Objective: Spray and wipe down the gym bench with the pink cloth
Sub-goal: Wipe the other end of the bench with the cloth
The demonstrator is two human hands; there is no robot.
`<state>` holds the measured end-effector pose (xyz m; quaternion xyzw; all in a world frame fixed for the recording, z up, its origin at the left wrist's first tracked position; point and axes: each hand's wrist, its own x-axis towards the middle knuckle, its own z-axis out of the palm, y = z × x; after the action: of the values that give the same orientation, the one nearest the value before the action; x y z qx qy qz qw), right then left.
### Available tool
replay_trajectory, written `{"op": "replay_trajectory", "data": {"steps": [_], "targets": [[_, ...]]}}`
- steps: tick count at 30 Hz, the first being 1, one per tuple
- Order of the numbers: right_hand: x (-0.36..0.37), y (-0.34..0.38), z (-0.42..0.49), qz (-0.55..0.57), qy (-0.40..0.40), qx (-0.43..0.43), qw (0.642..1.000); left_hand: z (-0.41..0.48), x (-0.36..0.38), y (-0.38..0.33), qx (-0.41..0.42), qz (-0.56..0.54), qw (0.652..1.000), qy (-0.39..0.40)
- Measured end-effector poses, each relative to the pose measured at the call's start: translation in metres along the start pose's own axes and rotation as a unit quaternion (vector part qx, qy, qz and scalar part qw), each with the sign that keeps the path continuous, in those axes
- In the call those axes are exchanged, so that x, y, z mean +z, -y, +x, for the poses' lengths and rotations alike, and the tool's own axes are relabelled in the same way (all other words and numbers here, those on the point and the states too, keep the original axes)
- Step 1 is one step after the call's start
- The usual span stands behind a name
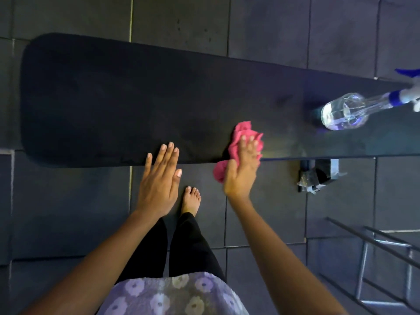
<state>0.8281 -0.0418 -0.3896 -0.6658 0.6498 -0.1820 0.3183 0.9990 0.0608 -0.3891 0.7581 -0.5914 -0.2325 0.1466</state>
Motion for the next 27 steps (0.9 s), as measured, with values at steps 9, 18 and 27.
{"op": "replay_trajectory", "data": {"steps": [9,18,27], "targets": [[0.049,0.058,-0.043,0.103,0.118,-0.128,0.979,-0.018,-0.02,0.029,-0.061,-0.04,0.994,-0.086],[-0.01,0.069,0.011,0.275,0.008,0.049,0.96,-0.036,-0.04,0.074,-0.099,-0.009,0.988,-0.119],[0.063,0.053,0.003,-0.134,0.02,-0.134,0.982,-0.031,-0.023,0.079,-0.105,-0.063,0.981,-0.151]]}}
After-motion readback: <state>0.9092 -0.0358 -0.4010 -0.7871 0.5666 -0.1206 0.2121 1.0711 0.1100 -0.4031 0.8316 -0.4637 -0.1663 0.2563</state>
